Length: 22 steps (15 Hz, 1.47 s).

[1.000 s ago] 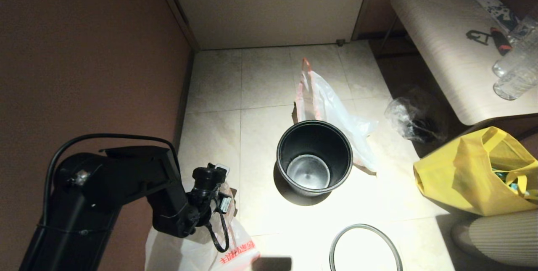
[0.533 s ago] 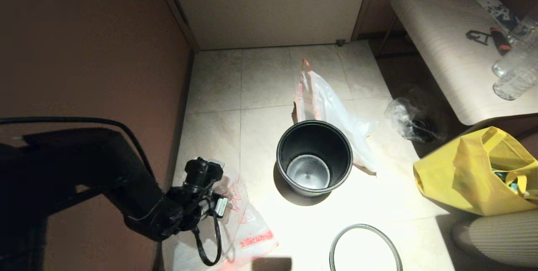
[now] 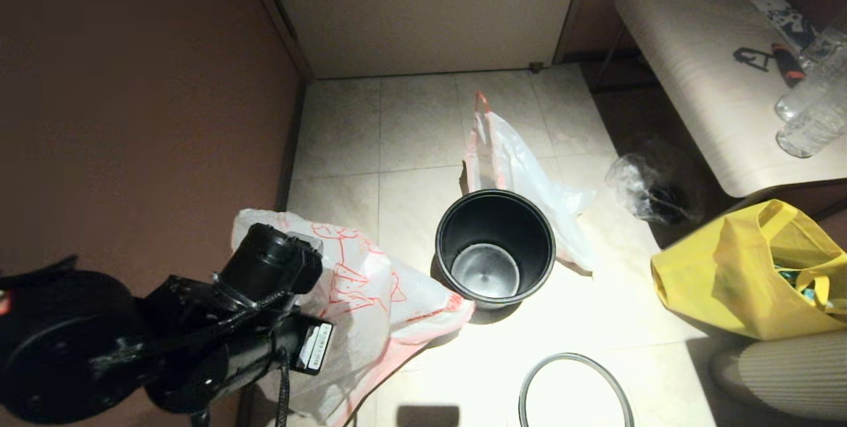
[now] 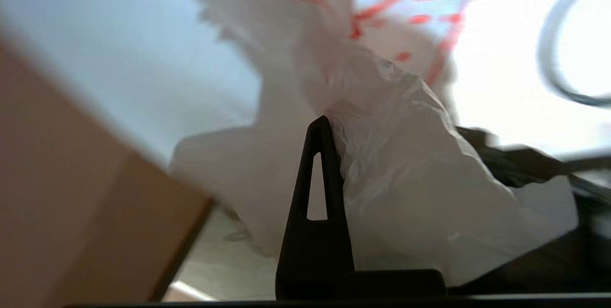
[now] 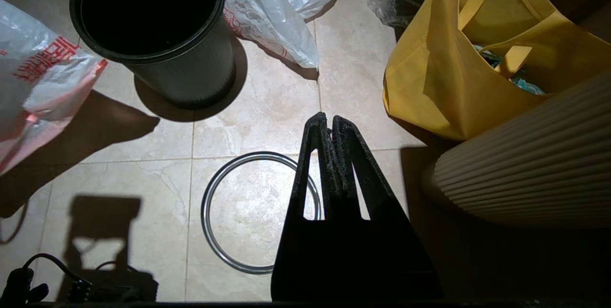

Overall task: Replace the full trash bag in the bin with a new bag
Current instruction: Put the new garbage bag on the trash can

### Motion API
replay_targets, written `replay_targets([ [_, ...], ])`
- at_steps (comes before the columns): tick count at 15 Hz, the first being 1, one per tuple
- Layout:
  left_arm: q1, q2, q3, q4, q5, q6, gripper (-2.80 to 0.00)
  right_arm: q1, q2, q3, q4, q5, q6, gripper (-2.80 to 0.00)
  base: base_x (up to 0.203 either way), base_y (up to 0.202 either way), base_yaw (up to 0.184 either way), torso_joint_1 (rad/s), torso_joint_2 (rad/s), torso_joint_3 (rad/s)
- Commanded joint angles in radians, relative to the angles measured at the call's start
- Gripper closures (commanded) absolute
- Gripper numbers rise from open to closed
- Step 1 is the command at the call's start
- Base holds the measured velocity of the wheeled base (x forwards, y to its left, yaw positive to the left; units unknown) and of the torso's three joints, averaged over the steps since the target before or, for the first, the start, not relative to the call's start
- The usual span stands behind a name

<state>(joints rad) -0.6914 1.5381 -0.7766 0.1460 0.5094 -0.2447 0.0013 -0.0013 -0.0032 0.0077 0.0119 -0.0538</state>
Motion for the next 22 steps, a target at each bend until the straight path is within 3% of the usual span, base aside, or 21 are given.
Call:
replay_targets([
  [1,-0.165,-0.122,-0.13,0.188,0.011,-0.077,0.0,0.0,0.0,0.0,0.0,0.0,-0.001,0.0,0.0,0.0,0.0,0.0,0.0,0.0],
  [3,-0.219,-0.064,-0.267,0.249,0.017,-0.108,0.0,0.0,0.0,0.0,0.0,0.0,0.0,0.0,0.0,0.0,0.0,0.0,0.0,0.0],
  [7,-0.282,0.195,-0.628,0.269,0.021,-0.115,0.0,0.0,0.0,0.0,0.0,0.0,0.0,0.0,0.0,0.0,0.0,0.0,0.0,0.0],
  [10,-0.298,0.473,-0.986,0.275,0.039,-0.057,0.0,0.0,0.0,0.0,0.0,0.0,-0.001,0.0,0.0,0.0,0.0,0.0,0.0,0.0],
  [12,-0.296,0.672,-1.113,0.249,0.063,0.029,0.0,0.0,0.0,0.0,0.0,0.0,0.0,0.0,0.0,0.0,0.0,0.0,0.0,0.0],
  [14,-0.293,0.854,-1.164,0.093,0.092,0.131,0.0,0.0,0.0,0.0,0.0,0.0,-0.001,0.0,0.0,0.0,0.0,0.0,0.0,0.0],
  [19,-0.188,1.182,-1.2,-0.656,0.111,0.44,0.0,0.0,0.0,0.0,0.0,0.0,-0.001,0.0,0.0,0.0,0.0,0.0,0.0,0.0],
  [20,-0.152,1.211,-1.202,-0.751,0.111,0.494,0.0,0.0,0.0,0.0,0.0,0.0,0.0,0.0,0.0,0.0,0.0,0.0,0.0,0.0],
  [22,-0.118,1.229,-1.204,-0.79,0.109,0.515,0.0,0.0,0.0,0.0,0.0,0.0,0.0,0.0,0.0,0.0,0.0,0.0,0.0,0.0],
])
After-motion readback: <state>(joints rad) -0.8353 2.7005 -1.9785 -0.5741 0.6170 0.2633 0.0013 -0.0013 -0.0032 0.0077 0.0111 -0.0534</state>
